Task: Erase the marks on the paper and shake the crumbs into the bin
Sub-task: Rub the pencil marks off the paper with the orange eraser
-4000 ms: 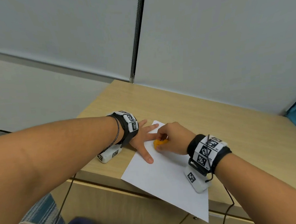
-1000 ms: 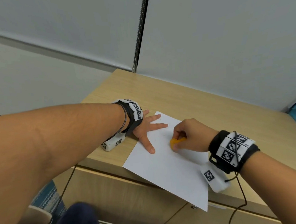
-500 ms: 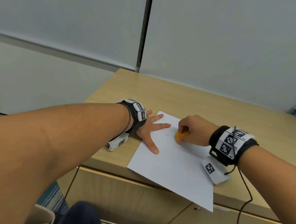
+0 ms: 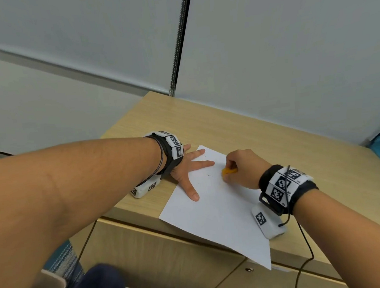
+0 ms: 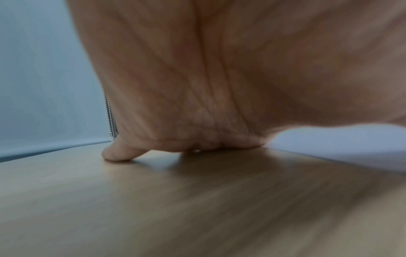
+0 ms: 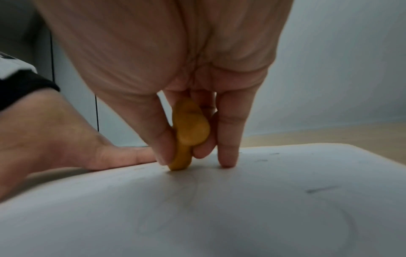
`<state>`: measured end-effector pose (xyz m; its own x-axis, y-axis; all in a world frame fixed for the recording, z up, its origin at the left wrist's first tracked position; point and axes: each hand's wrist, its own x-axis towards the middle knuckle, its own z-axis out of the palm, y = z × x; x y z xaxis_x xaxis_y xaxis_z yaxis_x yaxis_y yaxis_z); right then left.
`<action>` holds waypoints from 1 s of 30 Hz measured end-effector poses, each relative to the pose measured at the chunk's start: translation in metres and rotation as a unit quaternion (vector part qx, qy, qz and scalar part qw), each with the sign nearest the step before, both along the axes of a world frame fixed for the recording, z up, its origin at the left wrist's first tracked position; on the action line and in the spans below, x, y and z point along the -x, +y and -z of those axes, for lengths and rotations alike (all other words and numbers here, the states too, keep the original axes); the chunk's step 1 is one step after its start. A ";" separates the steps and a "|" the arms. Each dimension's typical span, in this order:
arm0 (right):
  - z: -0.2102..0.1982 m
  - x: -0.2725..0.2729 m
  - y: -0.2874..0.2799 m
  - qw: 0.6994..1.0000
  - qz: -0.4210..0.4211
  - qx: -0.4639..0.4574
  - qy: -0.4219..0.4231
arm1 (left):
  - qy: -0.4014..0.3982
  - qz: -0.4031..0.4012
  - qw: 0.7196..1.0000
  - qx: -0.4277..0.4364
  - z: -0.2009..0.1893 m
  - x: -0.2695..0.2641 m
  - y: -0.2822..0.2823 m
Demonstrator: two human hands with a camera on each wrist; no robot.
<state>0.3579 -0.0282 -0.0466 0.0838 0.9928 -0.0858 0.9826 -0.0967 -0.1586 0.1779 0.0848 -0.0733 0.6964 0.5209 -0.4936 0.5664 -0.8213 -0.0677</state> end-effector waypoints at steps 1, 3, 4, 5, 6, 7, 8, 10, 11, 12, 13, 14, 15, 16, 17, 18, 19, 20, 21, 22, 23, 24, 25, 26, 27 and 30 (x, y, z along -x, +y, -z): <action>0.001 0.001 -0.001 1.000 -0.005 -0.004 0.004 | 0.001 0.000 1.000 -0.001 0.000 0.000 0.000; -0.001 0.003 -0.005 0.999 -0.034 0.013 0.029 | 0.002 -0.002 1.000 -0.002 0.001 0.001 -0.001; -0.004 0.006 -0.007 0.997 -0.050 0.031 0.046 | 0.001 -0.003 1.000 -0.002 0.001 0.001 -0.002; -0.008 0.008 -0.010 0.995 -0.063 0.053 0.061 | 0.000 -0.003 1.000 -0.002 0.001 0.001 -0.002; -0.010 0.009 -0.011 0.993 -0.071 0.072 0.067 | -0.002 -0.003 1.000 -0.001 0.001 0.001 -0.002; -0.011 0.010 -0.011 0.992 -0.074 0.082 0.063 | -0.003 -0.002 1.000 0.000 0.000 0.001 -0.002; -0.012 0.010 -0.009 0.993 -0.072 0.080 0.049 | -0.004 -0.001 1.000 0.000 0.000 0.001 -0.003; -0.009 0.008 -0.003 0.997 -0.053 0.054 0.013 | -0.005 0.001 1.000 0.000 -0.001 0.001 -0.004; -0.006 0.006 0.000 0.999 -0.034 0.037 -0.003 | -0.007 0.000 1.000 0.002 -0.001 0.002 -0.004; -0.002 0.004 0.002 1.000 -0.011 0.020 -0.014 | -0.009 -0.001 1.000 0.003 -0.001 0.001 -0.004; 0.001 0.002 0.003 1.000 0.006 0.006 -0.020 | -0.011 -0.002 1.000 0.002 0.000 0.001 -0.003; 0.003 0.000 0.003 1.000 0.013 -0.003 -0.019 | -0.010 -0.003 1.000 0.001 0.000 0.000 -0.003; 0.004 0.000 0.002 1.000 0.009 -0.004 -0.010 | -0.007 -0.004 1.000 0.000 0.000 0.001 -0.003; 0.003 0.000 -0.001 1.000 -0.004 0.002 0.007 | -0.004 -0.005 1.000 0.001 -0.001 0.001 -0.003; 0.000 0.001 -0.003 0.999 -0.023 0.015 0.031 | -0.002 -0.005 1.000 0.001 -0.001 0.001 -0.003; -0.004 0.002 -0.006 0.997 -0.042 0.038 0.055 | -0.002 -0.004 1.000 0.000 0.000 0.001 -0.003; -0.007 0.003 -0.009 0.993 -0.060 0.067 0.076 | -0.002 -0.003 1.000 -0.002 0.000 0.000 -0.002; -0.009 0.004 -0.012 0.989 -0.071 0.093 0.088 | 0.000 -0.003 1.000 -0.003 0.000 0.000 -0.002; -0.010 0.004 -0.013 0.987 -0.075 0.106 0.090 | 0.002 -0.004 1.000 -0.005 0.000 0.000 -0.002; -0.010 0.004 -0.012 0.989 -0.074 0.103 0.081 | 0.004 -0.004 1.000 -0.005 0.000 -0.001 -0.002; -0.009 0.004 -0.011 0.992 -0.067 0.090 0.066 | 0.006 -0.004 1.000 -0.005 -0.001 -0.001 -0.002; -0.007 0.003 -0.008 0.995 -0.057 0.070 0.049 | 0.005 -0.004 1.000 -0.005 -0.001 -0.001 -0.002; -0.004 0.003 -0.006 0.997 -0.045 0.050 0.033 | 0.003 -0.004 1.000 -0.004 -0.001 0.000 -0.003; -0.001 0.002 -0.003 0.999 -0.029 0.033 0.020 | 0.003 -0.004 1.000 -0.003 0.000 0.000 -0.003; 0.001 0.001 -0.001 1.000 -0.011 0.019 0.011 | 0.002 -0.006 1.000 -0.004 0.000 0.000 -0.003; 0.005 0.000 0.001 1.000 -0.007 -0.001 0.001 | 0.005 -0.004 1.000 -0.007 0.000 0.000 -0.003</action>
<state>0.3578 -0.0270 -0.0518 0.0703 0.9939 -0.0846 0.9835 -0.0832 -0.1606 0.1781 0.0815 -0.0732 0.6867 0.5343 -0.4929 0.5727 -0.8153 -0.0857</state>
